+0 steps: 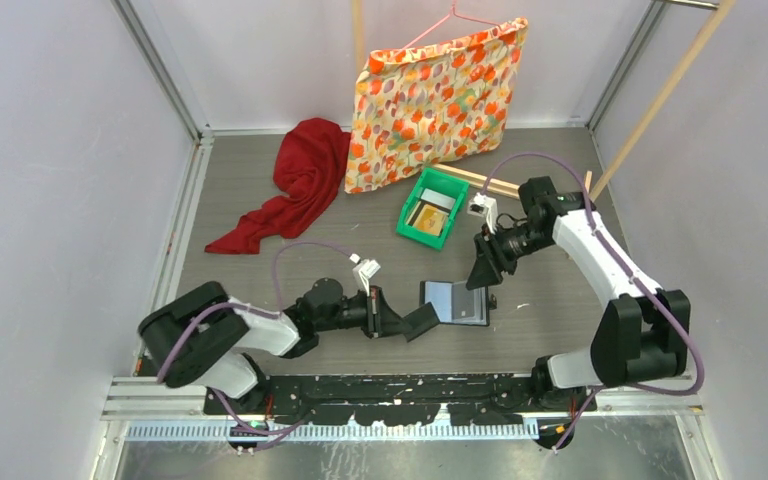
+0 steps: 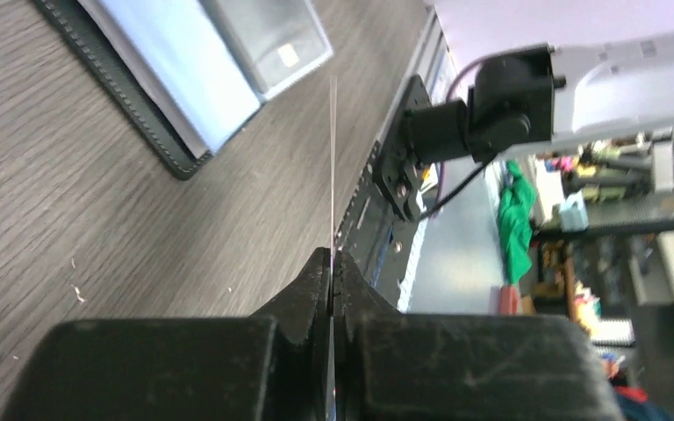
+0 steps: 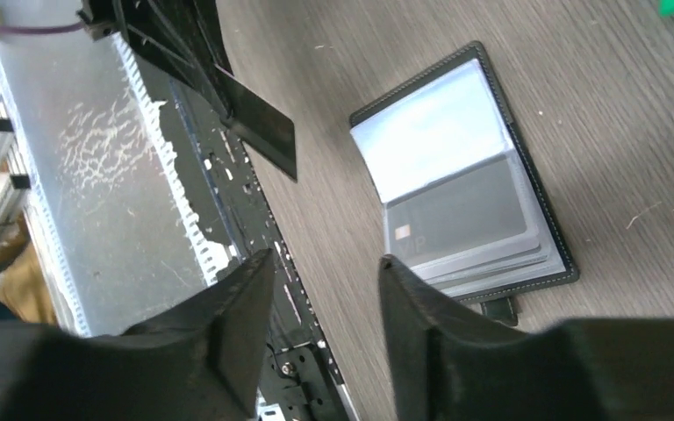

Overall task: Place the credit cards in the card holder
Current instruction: Insert the credit card into the card holder.

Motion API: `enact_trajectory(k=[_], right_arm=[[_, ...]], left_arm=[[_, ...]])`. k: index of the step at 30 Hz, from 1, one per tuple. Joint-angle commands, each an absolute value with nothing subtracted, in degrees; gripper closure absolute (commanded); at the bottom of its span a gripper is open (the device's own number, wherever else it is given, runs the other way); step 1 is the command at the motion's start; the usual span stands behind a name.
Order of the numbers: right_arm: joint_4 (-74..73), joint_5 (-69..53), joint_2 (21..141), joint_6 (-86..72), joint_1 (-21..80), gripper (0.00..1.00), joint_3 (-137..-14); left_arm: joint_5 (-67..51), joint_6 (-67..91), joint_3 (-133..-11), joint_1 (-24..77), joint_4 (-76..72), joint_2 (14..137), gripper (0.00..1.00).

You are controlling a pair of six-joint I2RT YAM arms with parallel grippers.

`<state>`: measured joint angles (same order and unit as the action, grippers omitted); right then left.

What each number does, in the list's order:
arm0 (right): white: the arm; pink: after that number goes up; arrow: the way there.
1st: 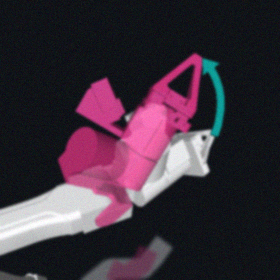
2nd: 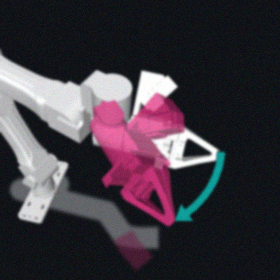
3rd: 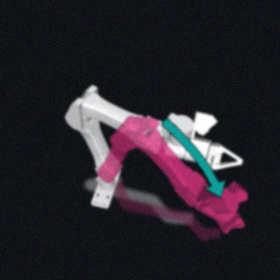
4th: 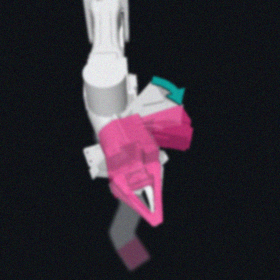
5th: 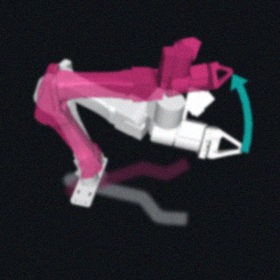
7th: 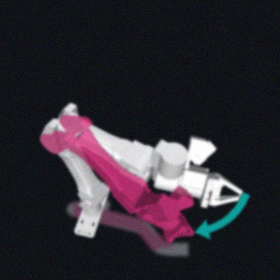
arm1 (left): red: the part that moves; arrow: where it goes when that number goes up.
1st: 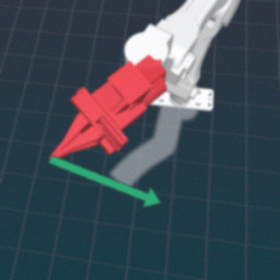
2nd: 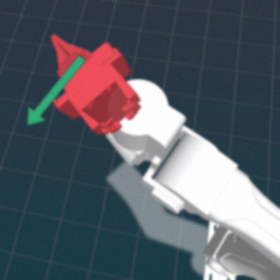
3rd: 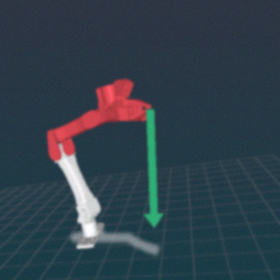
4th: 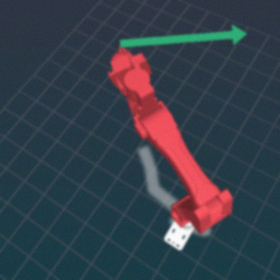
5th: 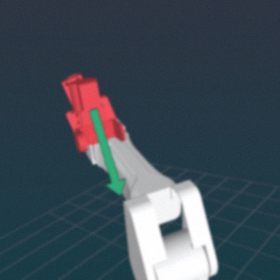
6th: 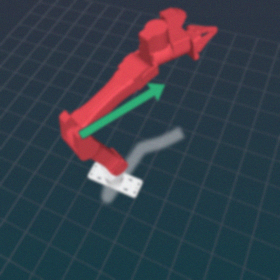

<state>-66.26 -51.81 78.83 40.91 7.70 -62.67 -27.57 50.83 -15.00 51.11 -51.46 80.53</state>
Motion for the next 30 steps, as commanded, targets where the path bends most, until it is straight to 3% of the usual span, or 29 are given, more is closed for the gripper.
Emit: enact_trajectory(k=[1, 5, 9, 17, 30], right_arm=[[-56.5, -47.7, 84.1, 29.6, 8.6, 0.58, -62.1], [-58.7, -43.6, 91.3, 30.2, 11.5, 0.76, -64.0], [-58.3, -39.8, 96.2, 28.5, 12.4, 0.82, -65.1], [-58.0, -33.3, 103.3, 26.5, 13.3, 0.85, -66.4], [-57.9, -30.3, 105.4, 26.0, 13.6, 0.86, -66.4]], left_arm=[[-18.5, 63.4, -15.3, 51.9, -73.3, 89.5, 1.0], [-16.4, 67.0, -18.1, 51.9, -82.0, 100.2, 1.0], [-15.8, 67.4, -21.1, 51.9, -82.0, 105.2, 1.0], [-15.8, 68.4, -23.4, 51.9, -82.0, 110.5, 1.0], [-13.3, 68.6, -24.0, 51.9, -82.0, 114.3, 1.0]])
